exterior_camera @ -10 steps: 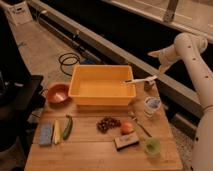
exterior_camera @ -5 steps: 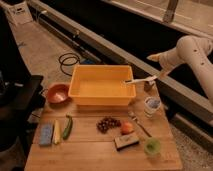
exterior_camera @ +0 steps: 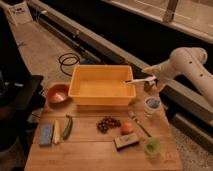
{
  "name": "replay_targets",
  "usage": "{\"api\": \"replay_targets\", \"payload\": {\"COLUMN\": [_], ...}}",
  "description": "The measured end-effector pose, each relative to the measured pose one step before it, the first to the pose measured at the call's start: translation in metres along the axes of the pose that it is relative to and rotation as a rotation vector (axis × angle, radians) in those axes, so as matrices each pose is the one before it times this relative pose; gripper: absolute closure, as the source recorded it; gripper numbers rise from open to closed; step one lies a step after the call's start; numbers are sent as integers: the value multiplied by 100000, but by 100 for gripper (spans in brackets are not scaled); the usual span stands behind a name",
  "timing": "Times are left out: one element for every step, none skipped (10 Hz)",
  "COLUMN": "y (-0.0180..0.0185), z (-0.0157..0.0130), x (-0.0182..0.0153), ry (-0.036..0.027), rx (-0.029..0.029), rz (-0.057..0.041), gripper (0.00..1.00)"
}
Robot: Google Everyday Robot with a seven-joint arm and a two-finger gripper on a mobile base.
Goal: Place grapes in plastic cup
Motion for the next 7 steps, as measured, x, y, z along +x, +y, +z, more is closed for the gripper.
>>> {"api": "replay_targets", "payload": {"y": [-2,128,-35,-208,-554,-670,-408], "z": [-53,-42,-35,67,256,193,-19], "x": [58,61,67,20,-552,-1066,-1348], "ry": [179,48,-5,-310,-259,1,194], "rx": [4,-31,30,-642,-1468,-1363,-1181], "rz": [-92,164,108,-791,-3723,-4329,-5062], "gripper": [20,20,20,20,20,20,20]}}
